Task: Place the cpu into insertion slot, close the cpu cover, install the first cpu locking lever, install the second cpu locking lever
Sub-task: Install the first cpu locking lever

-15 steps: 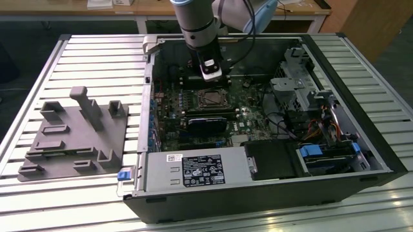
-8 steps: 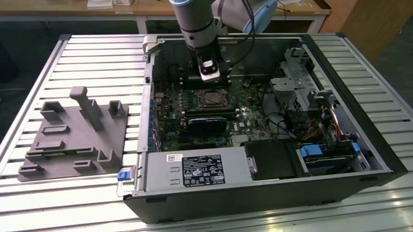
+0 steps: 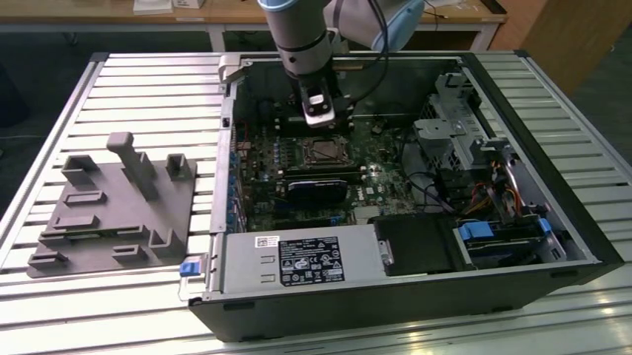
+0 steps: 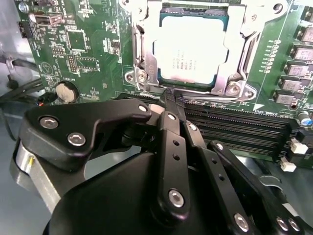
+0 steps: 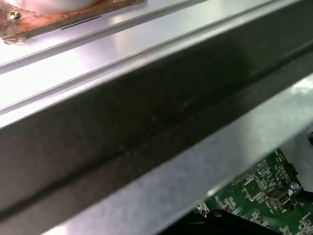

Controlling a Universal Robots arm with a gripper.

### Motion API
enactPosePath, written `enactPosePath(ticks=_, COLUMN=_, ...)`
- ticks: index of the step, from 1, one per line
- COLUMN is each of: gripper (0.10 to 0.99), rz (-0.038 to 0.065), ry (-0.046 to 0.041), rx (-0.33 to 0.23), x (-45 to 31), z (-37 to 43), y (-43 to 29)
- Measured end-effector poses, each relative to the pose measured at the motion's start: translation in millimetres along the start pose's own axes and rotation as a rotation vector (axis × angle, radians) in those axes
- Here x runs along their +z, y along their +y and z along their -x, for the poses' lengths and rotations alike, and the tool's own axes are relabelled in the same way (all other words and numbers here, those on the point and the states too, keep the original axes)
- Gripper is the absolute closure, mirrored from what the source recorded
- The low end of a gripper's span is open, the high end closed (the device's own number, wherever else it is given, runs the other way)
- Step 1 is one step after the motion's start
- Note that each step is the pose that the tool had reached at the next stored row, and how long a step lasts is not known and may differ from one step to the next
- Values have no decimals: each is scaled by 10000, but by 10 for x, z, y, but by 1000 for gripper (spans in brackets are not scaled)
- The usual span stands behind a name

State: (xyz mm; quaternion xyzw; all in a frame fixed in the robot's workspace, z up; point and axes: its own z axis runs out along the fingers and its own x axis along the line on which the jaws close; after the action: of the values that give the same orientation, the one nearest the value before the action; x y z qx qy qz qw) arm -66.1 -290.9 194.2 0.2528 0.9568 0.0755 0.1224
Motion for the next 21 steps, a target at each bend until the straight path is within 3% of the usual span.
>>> enactPosePath(ticks=9, gripper=980, rz=-55, ry=-53, rx=248, x=31, z=-8, y=-6)
enactPosePath(ticks=21, gripper=980, rz=47, ry=2, rx=282, x=37, z=-9, y=-6)
